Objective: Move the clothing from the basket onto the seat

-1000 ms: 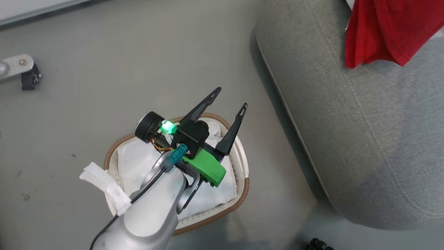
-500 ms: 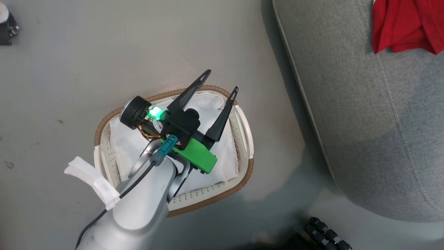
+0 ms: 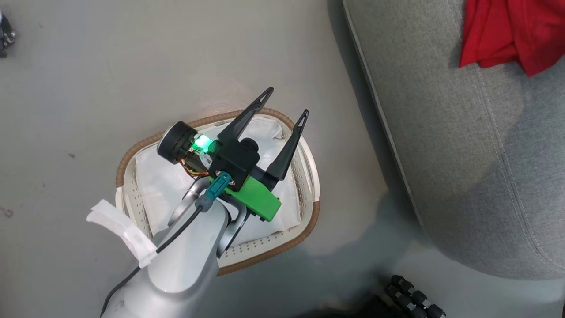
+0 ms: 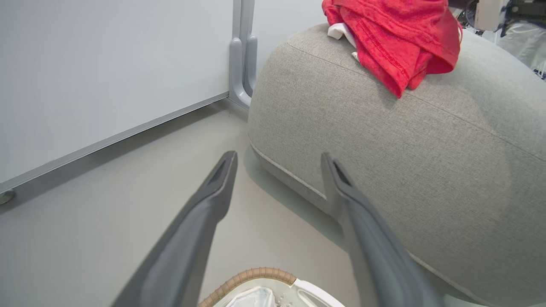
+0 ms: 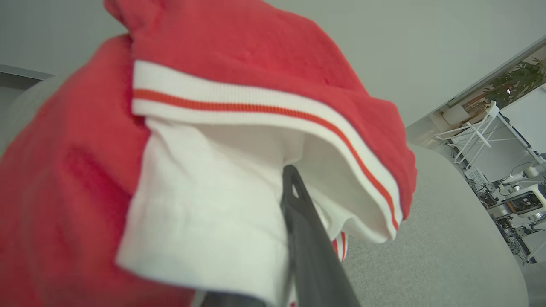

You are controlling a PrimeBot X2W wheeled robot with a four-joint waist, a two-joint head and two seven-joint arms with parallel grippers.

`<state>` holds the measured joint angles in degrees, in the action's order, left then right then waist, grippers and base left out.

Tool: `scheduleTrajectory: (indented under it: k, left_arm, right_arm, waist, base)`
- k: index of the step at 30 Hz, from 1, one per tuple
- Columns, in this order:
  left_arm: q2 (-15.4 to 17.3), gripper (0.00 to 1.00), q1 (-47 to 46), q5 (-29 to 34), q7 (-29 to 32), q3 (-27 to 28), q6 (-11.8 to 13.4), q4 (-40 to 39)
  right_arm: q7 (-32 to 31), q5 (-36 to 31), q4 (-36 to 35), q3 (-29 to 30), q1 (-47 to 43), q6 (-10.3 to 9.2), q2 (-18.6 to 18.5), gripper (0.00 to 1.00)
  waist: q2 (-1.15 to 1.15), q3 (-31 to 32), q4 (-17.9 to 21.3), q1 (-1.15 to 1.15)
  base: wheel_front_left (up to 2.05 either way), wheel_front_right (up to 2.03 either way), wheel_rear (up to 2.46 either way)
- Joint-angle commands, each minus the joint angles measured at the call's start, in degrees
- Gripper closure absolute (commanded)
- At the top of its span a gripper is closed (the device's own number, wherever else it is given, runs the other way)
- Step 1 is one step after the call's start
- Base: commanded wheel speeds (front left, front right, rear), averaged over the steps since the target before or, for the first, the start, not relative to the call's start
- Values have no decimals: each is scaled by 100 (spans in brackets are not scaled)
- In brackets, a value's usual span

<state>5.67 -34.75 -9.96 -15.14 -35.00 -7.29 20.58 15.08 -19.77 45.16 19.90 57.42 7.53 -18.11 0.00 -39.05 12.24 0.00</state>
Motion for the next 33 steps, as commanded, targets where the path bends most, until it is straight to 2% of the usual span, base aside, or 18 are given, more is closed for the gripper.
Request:
scheduleTrajectory:
  k: [1,11,22,27,33]
  left_arm:
    - [-5,0,-5,-7,0,38,-12,-18]
    - [-125,0,244,-137,0,175,-19,-16]
    - [-250,0,642,-377,0,467,-21,-24]
    - [-270,0,847,-467,-1,625,-3,2]
    - [-273,0,1195,-667,0,1001,106,-135]
  right_arm:
    - [10,73,-80,-39,-193,-8,20,0]
    - [10,382,-575,-349,-834,-8,-96,0]
    - [10,588,-765,-709,-1146,-8,-265,0]
    - [11,710,-788,-876,-1265,-8,-194,0]
    - [11,961,-999,-1065,-1463,-8,149,0]
  waist:
    - [0,100,0,0]
    - [0,779,-157,0]
    - [0,1756,-732,0]
    - [0,2125,-1067,0]
    - [0,2462,-1369,0]
  base:
    - [0,0,0]
    - [0,0,0]
    - [0,0,0]
    - [0,0,0]
    - [0,0,0]
